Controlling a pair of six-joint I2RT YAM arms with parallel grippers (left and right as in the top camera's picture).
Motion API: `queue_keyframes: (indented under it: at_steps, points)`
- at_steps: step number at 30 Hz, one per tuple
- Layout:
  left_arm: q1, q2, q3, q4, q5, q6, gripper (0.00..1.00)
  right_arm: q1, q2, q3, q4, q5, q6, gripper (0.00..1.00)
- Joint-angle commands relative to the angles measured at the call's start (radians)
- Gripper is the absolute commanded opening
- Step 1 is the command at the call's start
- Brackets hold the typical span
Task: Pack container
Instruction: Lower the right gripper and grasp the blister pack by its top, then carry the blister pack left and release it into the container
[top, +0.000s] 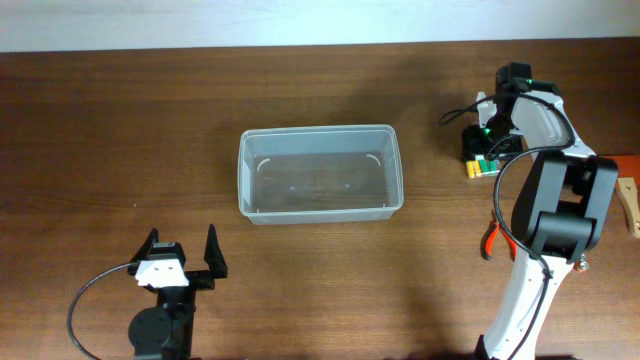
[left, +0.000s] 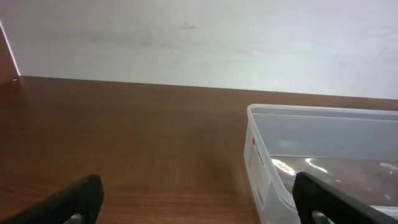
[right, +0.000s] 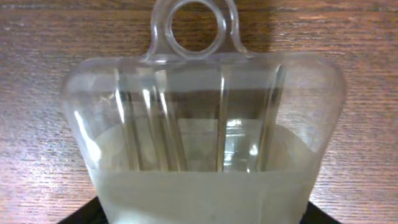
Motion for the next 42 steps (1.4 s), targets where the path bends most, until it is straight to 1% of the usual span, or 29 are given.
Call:
queue_keyframes:
  at_steps: [1,3,6,11,16,22,28,30,33,36,42]
  points:
    - [-0.004,-0.006,-0.003,-0.005,0.001,-0.002,0.99,-0.003,0.024,0.019,0.003,0.019,0.001,0.57]
    - [-0.004,-0.006,-0.003,-0.005,0.001,-0.002,0.99,-0.003,0.024,0.032,-0.006,0.020,0.001,0.53]
    - [-0.004,-0.006,-0.003,-0.005,0.001,-0.002,0.99,-0.003,0.024,0.069,-0.029,0.019,0.001,0.51]
    - [-0.004,-0.006,-0.003,-0.005,0.001,-0.002,0.99,0.001,0.024,0.169,-0.089,0.019,0.001,0.51]
    - [-0.004,-0.006,-0.003,-0.005,0.000,-0.002,0.99,0.021,0.024,0.325,-0.192,0.018,0.001,0.51]
    - [-0.004,-0.006,-0.003,-0.005,0.001,-0.002,0.99,0.078,0.018,0.562,-0.353,-0.020,0.001,0.52]
    - [-0.004,-0.006,-0.003,-0.005,0.000,-0.002,0.99,0.196,-0.002,0.786,-0.549,-0.045,-0.014,0.52]
    - [-0.004,-0.006,-0.003,-0.005,0.000,-0.002,0.99,0.238,-0.014,0.819,-0.575,-0.049,-0.014,0.52]
    - [-0.004,-0.006,-0.003,-0.005,0.000,-0.002,0.99,0.310,-0.032,0.835,-0.613,-0.049,-0.058,0.52]
    - [-0.004,-0.006,-0.003,-0.005,0.001,-0.002,0.99,0.390,-0.036,0.835,-0.626,-0.053,-0.068,0.52]
    - [-0.004,-0.006,-0.003,-0.005,0.001,-0.002,0.99,0.546,-0.036,0.832,-0.655,-0.090,-0.156,0.53]
